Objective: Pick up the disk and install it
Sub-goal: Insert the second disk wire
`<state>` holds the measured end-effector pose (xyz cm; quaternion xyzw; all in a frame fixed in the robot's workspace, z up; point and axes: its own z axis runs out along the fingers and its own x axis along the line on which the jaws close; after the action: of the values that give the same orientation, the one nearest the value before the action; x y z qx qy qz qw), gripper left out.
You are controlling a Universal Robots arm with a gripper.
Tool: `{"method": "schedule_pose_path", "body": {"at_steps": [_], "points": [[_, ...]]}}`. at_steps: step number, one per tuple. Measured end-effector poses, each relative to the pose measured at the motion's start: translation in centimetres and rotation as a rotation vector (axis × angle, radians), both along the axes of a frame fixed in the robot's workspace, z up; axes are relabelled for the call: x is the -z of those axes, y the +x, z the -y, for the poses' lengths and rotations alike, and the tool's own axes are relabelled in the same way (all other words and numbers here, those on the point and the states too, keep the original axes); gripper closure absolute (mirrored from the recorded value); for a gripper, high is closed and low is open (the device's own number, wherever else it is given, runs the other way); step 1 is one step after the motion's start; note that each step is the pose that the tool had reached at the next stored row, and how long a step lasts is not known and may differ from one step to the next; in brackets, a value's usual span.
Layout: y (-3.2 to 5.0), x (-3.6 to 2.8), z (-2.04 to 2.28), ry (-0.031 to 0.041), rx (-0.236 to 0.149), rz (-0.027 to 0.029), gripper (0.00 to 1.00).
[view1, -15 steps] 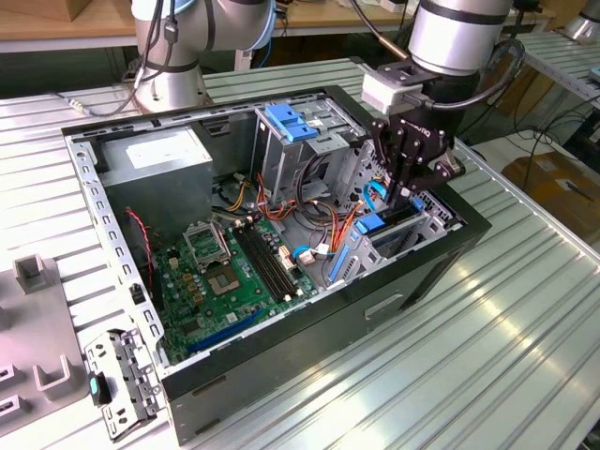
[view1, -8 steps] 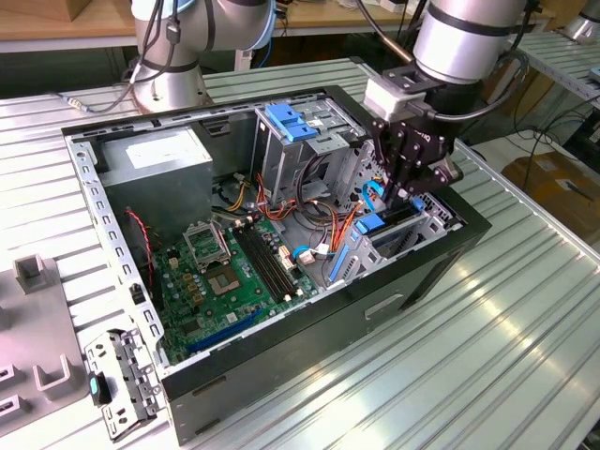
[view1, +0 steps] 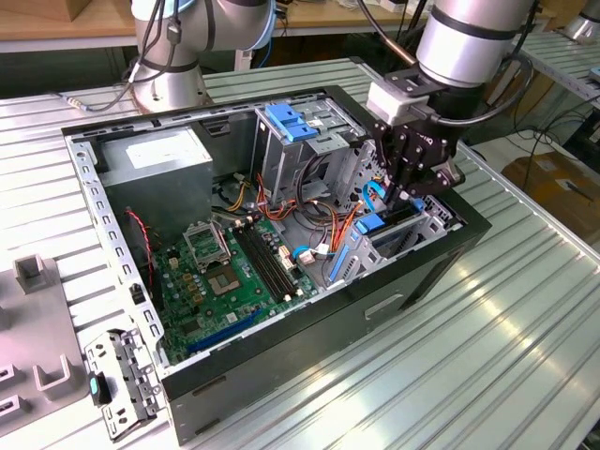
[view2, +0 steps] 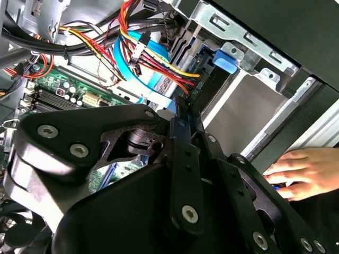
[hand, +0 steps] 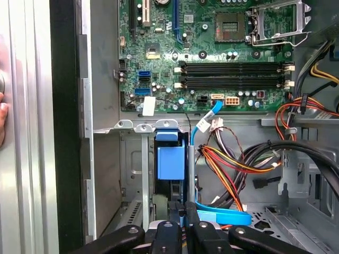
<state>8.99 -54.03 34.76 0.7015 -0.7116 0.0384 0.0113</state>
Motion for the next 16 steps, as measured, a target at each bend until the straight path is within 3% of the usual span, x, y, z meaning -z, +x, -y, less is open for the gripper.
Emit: {"method": "schedule_pose_path", "body": {"at_steps": [16], "points": [[0.01, 0.78, 0.23, 0.011, 0.0, 0.0, 0.84]]}}
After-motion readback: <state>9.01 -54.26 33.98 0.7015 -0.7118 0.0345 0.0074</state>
